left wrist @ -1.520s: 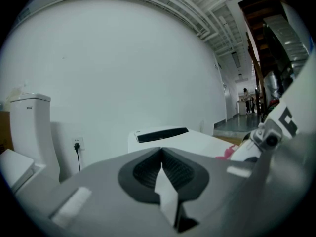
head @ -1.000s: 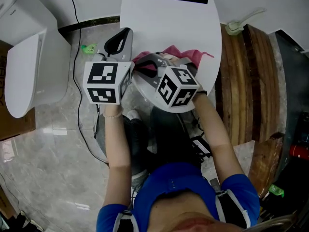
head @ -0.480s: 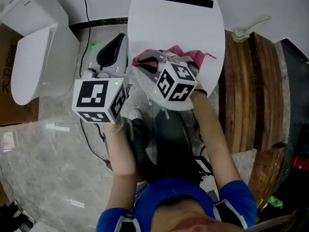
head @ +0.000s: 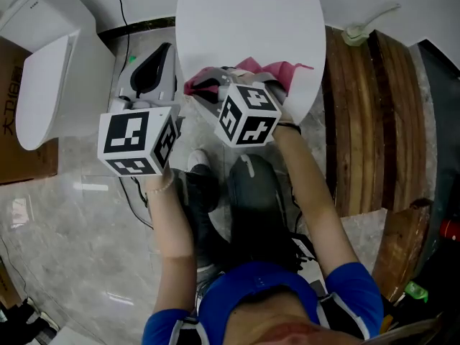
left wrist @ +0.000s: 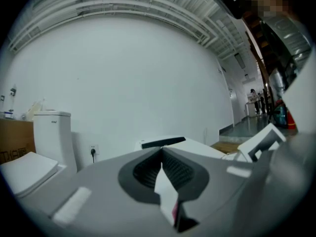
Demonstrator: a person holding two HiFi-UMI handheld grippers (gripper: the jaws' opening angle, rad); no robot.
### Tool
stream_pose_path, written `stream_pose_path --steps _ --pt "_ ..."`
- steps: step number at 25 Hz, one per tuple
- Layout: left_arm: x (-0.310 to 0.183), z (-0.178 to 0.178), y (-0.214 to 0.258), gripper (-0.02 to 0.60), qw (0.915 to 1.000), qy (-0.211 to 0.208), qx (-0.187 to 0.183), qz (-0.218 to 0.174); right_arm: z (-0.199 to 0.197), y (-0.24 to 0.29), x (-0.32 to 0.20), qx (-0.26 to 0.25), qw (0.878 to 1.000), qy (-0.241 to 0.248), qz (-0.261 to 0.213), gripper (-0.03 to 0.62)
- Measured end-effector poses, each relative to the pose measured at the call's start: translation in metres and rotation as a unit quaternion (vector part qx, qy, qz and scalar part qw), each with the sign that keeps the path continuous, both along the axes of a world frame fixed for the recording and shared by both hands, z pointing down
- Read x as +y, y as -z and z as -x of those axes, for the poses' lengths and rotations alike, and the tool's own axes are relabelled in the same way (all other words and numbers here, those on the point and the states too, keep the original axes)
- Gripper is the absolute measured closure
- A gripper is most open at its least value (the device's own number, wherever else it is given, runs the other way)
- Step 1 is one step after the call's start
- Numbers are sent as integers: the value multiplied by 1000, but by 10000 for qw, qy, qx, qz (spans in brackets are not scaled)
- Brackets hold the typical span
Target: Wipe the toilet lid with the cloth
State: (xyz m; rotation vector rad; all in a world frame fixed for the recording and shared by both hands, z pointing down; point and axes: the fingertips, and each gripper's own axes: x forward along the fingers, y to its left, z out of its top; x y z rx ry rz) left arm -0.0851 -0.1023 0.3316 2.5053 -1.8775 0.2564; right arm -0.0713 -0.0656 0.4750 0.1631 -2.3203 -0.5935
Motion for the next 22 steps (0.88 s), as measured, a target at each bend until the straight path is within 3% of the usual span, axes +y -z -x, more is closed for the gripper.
stream_pose_path --steps 8,22 --pt "-9 -34 -11 580 9992 -353 -120 135 -17 0 6 -95 9999 -35 123 579" --pt "-8 -44 -21 580 9985 -471 -147 247 -85 3 0 -356 9978 -523 215 577"
